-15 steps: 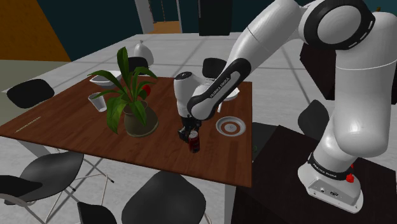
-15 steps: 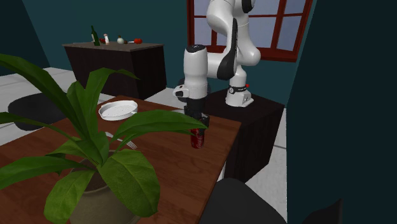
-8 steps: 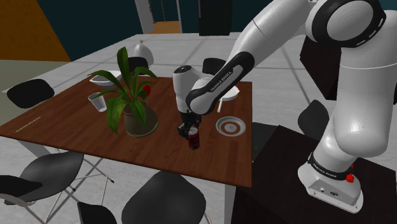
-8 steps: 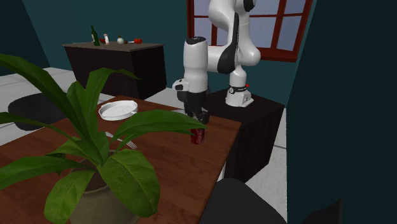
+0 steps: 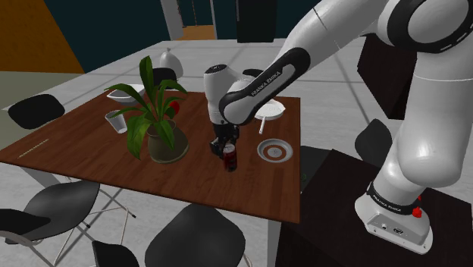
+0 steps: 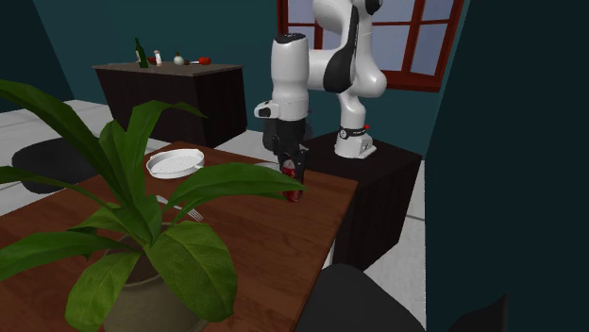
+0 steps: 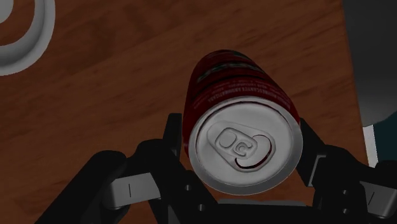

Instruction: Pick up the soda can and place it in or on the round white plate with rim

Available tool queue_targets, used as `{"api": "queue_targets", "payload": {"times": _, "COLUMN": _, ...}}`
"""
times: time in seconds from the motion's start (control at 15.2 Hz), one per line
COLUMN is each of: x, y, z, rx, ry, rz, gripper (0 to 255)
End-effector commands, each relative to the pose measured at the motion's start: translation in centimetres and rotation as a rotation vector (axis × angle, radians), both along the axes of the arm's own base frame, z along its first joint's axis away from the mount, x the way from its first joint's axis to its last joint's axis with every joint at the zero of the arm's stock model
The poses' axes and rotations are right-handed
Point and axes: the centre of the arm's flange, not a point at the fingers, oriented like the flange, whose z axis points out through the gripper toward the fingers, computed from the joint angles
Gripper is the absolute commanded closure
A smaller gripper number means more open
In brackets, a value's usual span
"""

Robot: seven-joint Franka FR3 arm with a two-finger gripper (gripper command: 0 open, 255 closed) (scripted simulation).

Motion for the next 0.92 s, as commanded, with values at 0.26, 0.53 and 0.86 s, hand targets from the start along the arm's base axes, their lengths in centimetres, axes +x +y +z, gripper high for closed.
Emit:
{"api": "queue_targets", "payload": {"times": 0.26, "x": -0.3, "y": -1.2, "z": 2.3, "rx": 0.0, "ry": 0.0, "rz": 0.0, "gripper": 255}}
{"api": "queue_targets", "payload": {"times": 0.53, "x": -1.4, "y": -6.3, "z": 3.0, "rx": 0.0, "ry": 0.0, "rz": 0.0, "gripper": 255}}
{"api": "queue_targets", "payload": {"times": 0.86, "x": -2.9, "y": -12.7, "z": 3.8, "rx": 0.0, "ry": 0.0, "rz": 0.0, "gripper": 255}}
